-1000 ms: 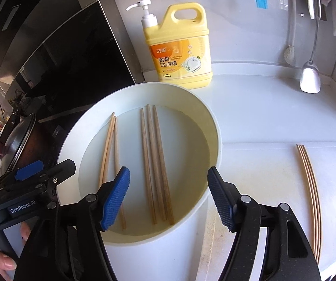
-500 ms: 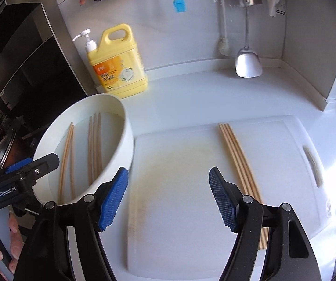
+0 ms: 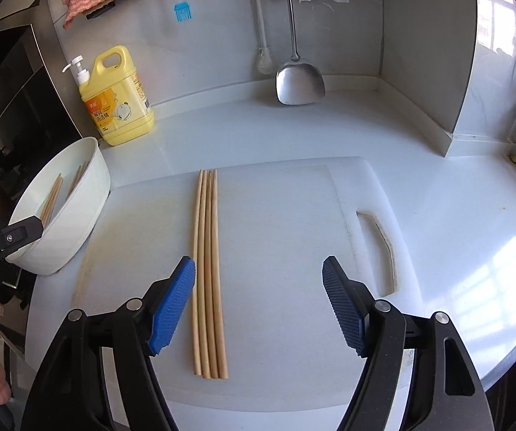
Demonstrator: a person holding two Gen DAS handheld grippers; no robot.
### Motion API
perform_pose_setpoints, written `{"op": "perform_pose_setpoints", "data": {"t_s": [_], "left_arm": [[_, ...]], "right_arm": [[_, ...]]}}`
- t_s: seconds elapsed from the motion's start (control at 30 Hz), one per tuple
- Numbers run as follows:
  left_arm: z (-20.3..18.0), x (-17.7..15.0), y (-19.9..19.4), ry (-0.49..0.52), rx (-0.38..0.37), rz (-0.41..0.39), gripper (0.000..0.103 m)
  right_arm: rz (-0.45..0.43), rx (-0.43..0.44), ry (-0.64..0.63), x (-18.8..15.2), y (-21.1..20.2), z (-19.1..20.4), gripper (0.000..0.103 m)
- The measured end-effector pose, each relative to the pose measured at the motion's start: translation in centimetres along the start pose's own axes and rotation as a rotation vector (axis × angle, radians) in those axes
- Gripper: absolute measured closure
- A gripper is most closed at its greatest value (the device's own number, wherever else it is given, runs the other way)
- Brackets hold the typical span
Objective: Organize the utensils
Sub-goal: 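Move both open tools back over the chopsticks on the cutting board, then separate one chopstick with the right tool while the left tool grasps another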
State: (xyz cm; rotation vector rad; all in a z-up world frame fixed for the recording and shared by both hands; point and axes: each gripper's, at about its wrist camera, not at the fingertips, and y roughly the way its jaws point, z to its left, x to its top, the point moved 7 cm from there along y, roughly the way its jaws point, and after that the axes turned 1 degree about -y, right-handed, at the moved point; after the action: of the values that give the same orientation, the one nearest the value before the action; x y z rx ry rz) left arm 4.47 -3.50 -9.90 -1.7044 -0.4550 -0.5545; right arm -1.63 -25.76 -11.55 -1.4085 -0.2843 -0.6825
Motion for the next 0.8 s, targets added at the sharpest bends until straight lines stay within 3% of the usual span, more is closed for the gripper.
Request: {"op": "perform_pose_setpoints", "data": {"t_s": [0.17, 0.33, 0.47, 0.8], "left_arm": [[-1.3, -1.9, 1.6, -0.006, 0.046, 0.025, 0.007], [-2.4, -3.1, 2.6, 0.049, 0.053, 0.023, 0.007], [-2.9, -3.8, 3.7, 0.081, 0.059, 0.006, 0.007], [-3.1, -4.7, 5.0, 0.078, 0.047, -0.006, 0.007]], "right_arm": [[0.013, 0.047, 0.005, -0.4, 2.1, -1.3, 0.033], [-0.005, 0.074, 0.027, -0.7, 3.4, -1.1, 0.033], [-0.042, 0.064, 0.026, -0.6, 4.0, -0.6, 0.033], [-0.025, 0.033, -0.054, -1.1, 5.5, 1.0, 0.033]]}}
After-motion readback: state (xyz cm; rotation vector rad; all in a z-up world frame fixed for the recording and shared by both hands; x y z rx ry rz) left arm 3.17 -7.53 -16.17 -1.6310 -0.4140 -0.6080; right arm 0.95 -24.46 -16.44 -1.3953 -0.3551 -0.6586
